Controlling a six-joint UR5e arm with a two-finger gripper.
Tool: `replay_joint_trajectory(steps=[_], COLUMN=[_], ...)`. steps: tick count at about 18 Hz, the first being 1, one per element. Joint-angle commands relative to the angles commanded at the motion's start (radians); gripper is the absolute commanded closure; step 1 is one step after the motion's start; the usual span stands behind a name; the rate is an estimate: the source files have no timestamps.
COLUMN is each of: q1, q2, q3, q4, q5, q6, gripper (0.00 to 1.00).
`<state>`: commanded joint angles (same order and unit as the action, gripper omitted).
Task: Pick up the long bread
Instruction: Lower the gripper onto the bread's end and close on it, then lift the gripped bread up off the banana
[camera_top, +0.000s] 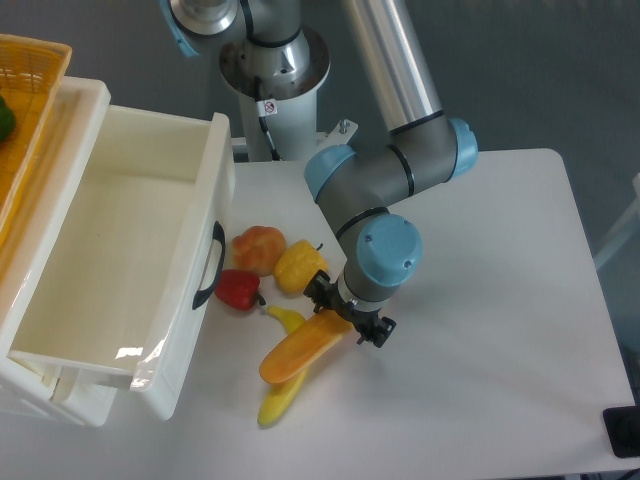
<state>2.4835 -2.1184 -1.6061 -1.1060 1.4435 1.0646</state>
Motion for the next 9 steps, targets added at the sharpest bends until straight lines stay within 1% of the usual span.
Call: replay_joint_trajectory(steps=[3,4,7,8,9], q1=[0.0,0.0,0.002,0.003,0.003], q2=[0.0,0.0,0.005,0.006,0.008], q3=[0.0,0.0,0.0,0.0,0.002], q4=[0.0,0.0,-0.002,-0.002,-0.002], q5=[0.0,-0.002,-0.011,-0.015,-0.015], q6=[-0.014,-0.015,-0.015,-0.015,-0.015], gripper=[0.53,0.57,0.79,0.93,1.0])
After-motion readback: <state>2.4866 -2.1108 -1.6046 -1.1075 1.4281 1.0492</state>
